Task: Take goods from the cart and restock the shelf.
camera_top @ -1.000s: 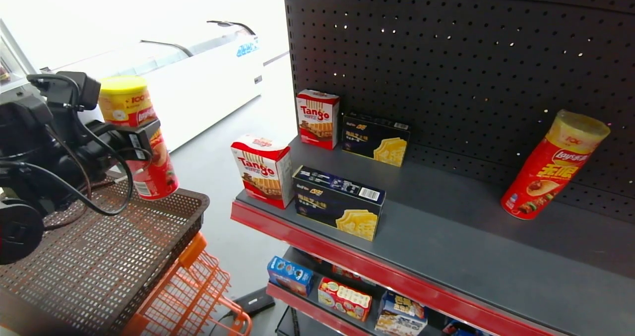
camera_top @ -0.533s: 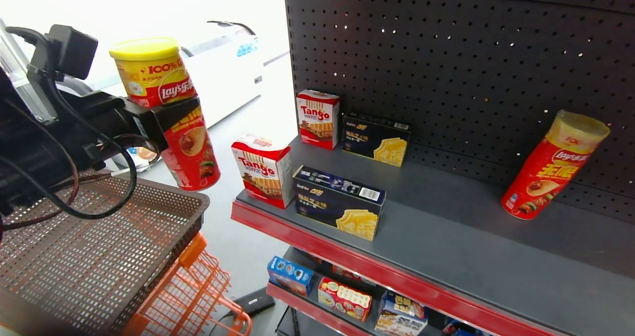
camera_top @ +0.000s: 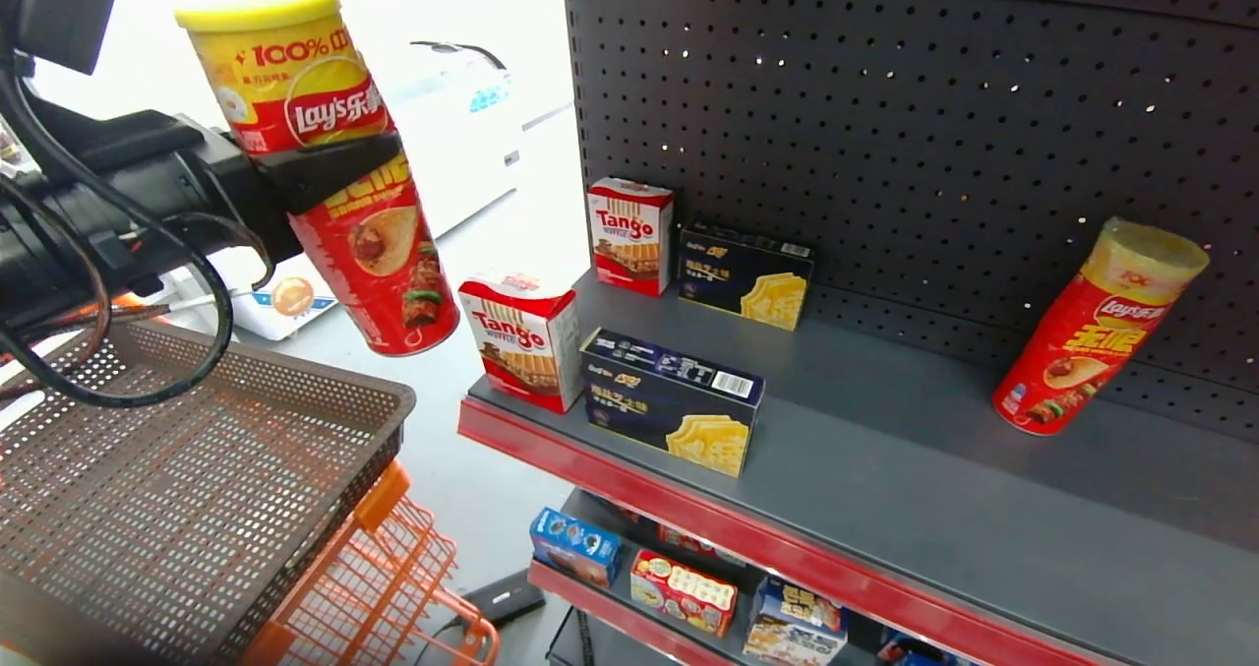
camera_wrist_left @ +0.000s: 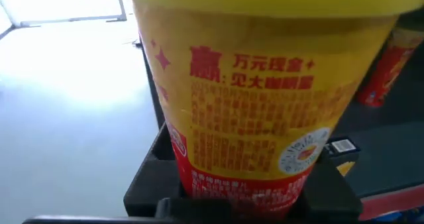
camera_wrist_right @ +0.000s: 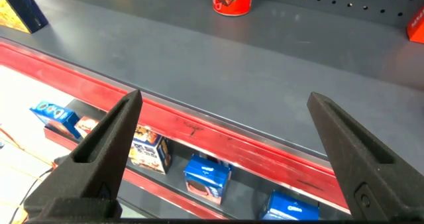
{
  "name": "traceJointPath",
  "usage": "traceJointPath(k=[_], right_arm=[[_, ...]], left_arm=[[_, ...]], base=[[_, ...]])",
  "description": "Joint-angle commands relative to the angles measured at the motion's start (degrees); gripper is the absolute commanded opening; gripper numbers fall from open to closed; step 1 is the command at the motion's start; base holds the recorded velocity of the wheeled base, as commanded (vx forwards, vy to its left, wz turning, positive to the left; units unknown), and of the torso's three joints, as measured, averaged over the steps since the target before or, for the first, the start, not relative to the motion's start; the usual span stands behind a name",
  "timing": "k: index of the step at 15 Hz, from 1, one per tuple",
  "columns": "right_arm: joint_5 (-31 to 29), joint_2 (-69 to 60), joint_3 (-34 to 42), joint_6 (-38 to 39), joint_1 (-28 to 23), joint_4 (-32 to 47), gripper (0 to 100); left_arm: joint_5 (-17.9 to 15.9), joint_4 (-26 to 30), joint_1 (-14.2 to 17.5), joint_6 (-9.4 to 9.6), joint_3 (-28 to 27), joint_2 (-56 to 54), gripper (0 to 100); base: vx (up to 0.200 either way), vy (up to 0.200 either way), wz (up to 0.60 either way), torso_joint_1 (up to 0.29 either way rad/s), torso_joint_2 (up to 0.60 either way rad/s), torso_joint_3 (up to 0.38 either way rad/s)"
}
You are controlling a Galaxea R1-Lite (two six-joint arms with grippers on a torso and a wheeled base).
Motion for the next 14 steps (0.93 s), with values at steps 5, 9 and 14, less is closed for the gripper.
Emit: traceJointPath(k=[5, 9, 14], right_arm=[[0.01, 0.08, 0.00, 0.02, -0.01, -0.01, 100], [0.01, 0.08, 0.00, 0.02, -0.01, -0.01, 100], [0.18, 0.08, 0.00, -0.07, -0.01, -0.01, 100]], left_arm=[[-0.16, 7.02, -6.40, 0.31, 0.53, -2.27, 0], [-1.66, 2.19, -10.70, 0.13, 6.42, -2.53, 0], [-3.15, 2.28, -14.83, 0.13, 6.42, -2.27, 0]], base=[[0.000, 0.000, 0.00, 0.000, 0.00, 0.000], [0.000, 0.000, 0.00, 0.000, 0.00, 0.000], [0.000, 0.000, 0.00, 0.000, 0.00, 0.000]])
